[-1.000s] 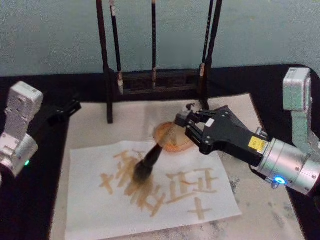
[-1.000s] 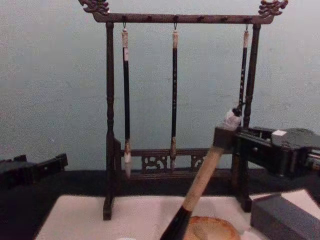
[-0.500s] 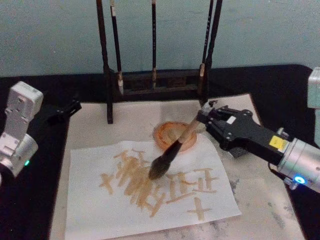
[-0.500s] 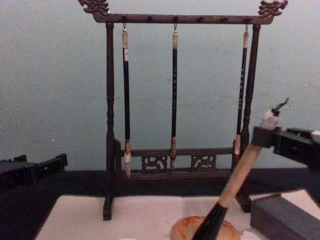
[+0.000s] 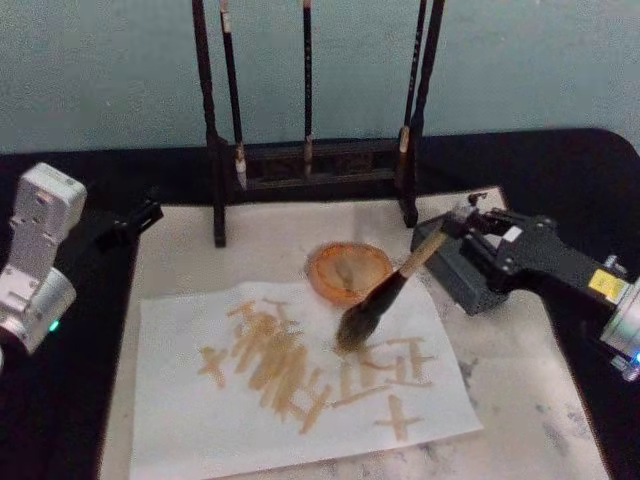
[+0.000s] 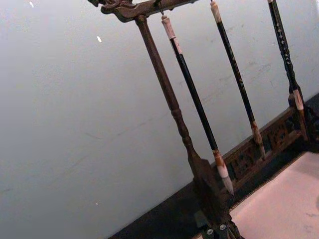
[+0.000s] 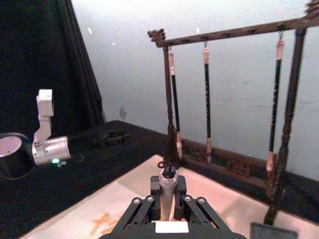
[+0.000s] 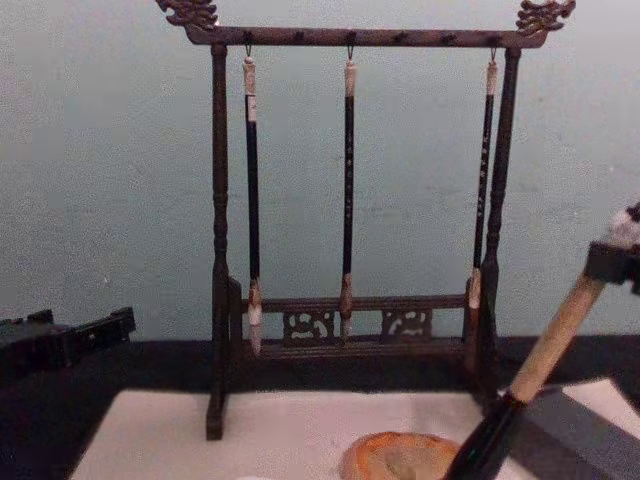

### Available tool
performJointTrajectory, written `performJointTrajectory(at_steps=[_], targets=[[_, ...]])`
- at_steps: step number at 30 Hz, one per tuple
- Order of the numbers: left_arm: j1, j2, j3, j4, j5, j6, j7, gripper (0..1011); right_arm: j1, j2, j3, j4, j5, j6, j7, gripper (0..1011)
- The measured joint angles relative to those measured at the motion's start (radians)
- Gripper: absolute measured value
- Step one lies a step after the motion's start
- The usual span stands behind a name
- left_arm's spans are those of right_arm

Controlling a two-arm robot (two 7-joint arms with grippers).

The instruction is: Pick up the brush from the inkstone, write on the paper, then place the brush back to its original position.

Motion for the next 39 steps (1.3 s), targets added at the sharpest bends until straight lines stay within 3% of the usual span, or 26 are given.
performJointTrajectory(at_steps=[8,15,24,33,39], targets=[[0.000,0.000,0.000,0.000,0.000,0.000,0.000,1002,-0.025,0.008,0.040,-0.029,0.034,-0.019,0.017,171],[0.000,0.000,0.000,0.000,0.000,0.000,0.000,1002,-0.017,0.001,0.034,-0.043,0.062,-0.024,0.044,171],[0.000,0.000,0.000,0.000,0.000,0.000,0.000,1002,0.021,-0.013,-0.030,-0.039,0.063,-0.011,0.063,171],[0.000,0.000,0.000,0.000,0.000,0.000,0.000,1002,0.070,-0.041,-0.120,0.001,0.010,0.001,0.070,170],[0.000,0.000,0.000,0.000,0.000,0.000,0.000,1002,0.086,-0.056,-0.160,0.029,-0.014,0.011,0.071,171]])
